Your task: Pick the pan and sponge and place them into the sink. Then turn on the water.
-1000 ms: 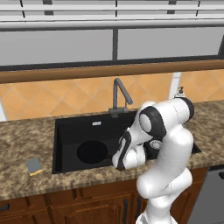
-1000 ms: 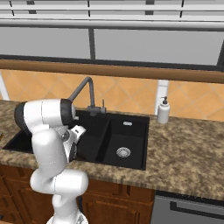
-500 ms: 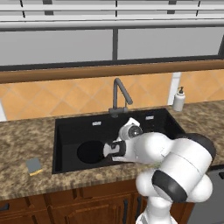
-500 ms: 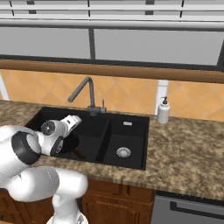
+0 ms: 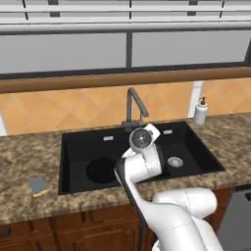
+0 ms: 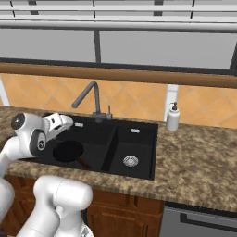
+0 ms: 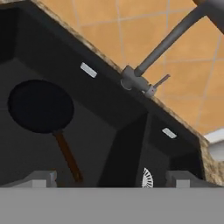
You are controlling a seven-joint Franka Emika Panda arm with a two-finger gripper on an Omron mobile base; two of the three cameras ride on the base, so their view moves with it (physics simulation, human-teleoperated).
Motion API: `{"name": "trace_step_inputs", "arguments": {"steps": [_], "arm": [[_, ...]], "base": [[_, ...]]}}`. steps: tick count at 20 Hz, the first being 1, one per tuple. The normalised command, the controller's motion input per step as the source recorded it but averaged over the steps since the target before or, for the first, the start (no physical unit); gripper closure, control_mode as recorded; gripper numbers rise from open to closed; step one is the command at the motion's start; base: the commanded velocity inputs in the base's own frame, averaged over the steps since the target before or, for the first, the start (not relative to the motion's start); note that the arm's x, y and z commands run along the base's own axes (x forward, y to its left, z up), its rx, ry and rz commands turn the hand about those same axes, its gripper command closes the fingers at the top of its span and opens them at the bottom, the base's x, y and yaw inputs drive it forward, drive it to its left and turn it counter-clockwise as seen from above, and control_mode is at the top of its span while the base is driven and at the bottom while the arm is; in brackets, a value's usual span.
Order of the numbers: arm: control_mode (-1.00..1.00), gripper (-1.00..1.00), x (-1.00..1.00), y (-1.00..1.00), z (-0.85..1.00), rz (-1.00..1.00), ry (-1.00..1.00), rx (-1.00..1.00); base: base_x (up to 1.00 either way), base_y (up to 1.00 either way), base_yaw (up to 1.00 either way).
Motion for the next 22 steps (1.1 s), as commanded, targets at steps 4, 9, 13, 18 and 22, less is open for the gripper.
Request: {"name": "trace_step_inputs", "arguments": {"steps": [4, 9, 13, 18, 22], "arm": [[-1.00, -1.00, -0.88, 0.00, 0.98, -0.27, 0.25, 0.30], [-1.00, -1.00, -1.00, 0.00, 0.46, -0.22, 0.21, 0.37], [-1.00, -1.00, -0.82, 0.14, 0.25, -0.14, 0.16, 0.30], [-1.00, -1.00, -0.06, 0.61, 0.06, 0.01, 0.13, 0.17], [-1.00, -1.00, -0.03, 0.77, 0.00, 0.00, 0.16, 0.08]], "base": [[0.00, 0.00, 0.00], [0.00, 0.00, 0.00], [0.00, 0.00, 0.00], [0.00, 0.00, 0.00], [0.00, 0.00, 0.00]]}}
